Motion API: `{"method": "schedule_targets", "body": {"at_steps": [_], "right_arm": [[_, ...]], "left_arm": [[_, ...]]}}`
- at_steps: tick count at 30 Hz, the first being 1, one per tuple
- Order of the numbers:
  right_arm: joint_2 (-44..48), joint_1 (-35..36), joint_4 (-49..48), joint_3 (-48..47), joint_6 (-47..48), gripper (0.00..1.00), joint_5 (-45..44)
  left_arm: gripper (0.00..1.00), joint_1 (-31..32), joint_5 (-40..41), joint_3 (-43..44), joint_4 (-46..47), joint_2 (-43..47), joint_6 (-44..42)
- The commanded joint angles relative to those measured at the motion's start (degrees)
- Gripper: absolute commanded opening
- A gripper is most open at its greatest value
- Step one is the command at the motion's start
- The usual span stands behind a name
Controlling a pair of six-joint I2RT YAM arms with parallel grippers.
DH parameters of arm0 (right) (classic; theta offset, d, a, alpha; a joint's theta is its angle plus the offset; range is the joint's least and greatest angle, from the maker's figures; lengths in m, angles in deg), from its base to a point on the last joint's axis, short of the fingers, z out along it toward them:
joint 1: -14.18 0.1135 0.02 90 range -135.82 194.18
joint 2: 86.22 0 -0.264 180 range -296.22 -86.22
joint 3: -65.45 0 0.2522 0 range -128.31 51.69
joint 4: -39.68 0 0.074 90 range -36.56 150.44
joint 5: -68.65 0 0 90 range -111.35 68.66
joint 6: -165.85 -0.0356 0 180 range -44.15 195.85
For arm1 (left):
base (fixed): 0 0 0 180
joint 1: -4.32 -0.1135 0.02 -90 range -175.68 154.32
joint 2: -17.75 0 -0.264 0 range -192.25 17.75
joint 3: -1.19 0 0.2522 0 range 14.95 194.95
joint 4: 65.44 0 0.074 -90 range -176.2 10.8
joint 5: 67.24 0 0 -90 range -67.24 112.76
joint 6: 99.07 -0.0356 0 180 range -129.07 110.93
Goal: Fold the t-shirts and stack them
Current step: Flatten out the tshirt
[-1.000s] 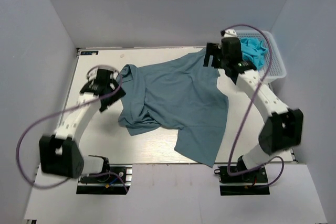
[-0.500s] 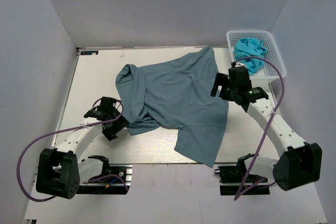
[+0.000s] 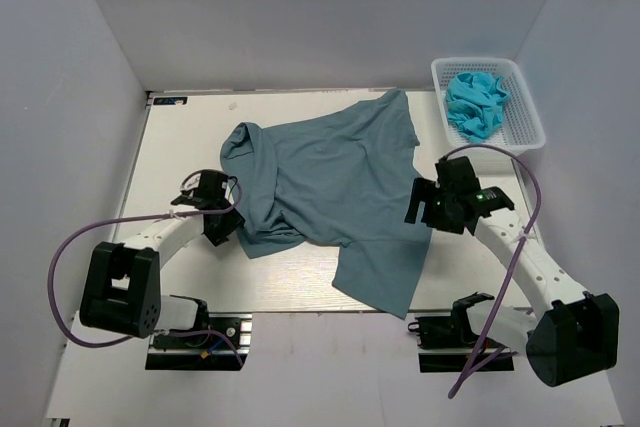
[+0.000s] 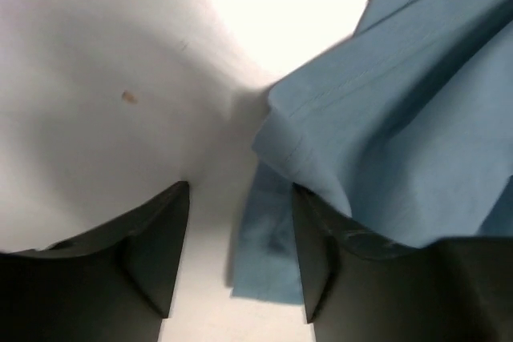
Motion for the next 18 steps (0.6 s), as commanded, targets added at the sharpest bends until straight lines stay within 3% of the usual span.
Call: {"method": "schedule_targets", "body": {"at_steps": [1, 3, 6, 7, 11, 18], "right_arm": [[2.0, 0.3, 4.3, 1.9, -0.6, 0.87, 2.3], [1.9, 0.3, 4.5, 3.6, -0.6, 0.85, 3.6], [1.1, 0.8, 4.2, 5.4, -1.1, 0.84, 4.2], [0.6, 1.1, 4.1, 5.7, -1.2, 0.82, 6.2], [-0.3, 1.8, 5.0, 6.9, -1.8, 0.79, 9.0], [-0.5, 4.8, 12.9, 10.8, -5.6, 0.75, 15.4]], "left_arm": [[0.58, 0.2, 1.5, 1.2, 5.1, -1.5, -1.6], [0.51, 0.2, -0.4, 1.2, 6.2, -2.3, -2.1], [0.20, 0.2, -1.0, 2.6, 6.2, -4.2, -2.8], [0.02, 0.2, -1.0, 2.6, 6.2, -4.2, -2.8], [0.00, 0.2, -1.7, 2.6, 4.3, -2.4, -3.5], [0.00, 0.2, -0.6, 4.0, -3.9, 10.5, -4.8]]}}
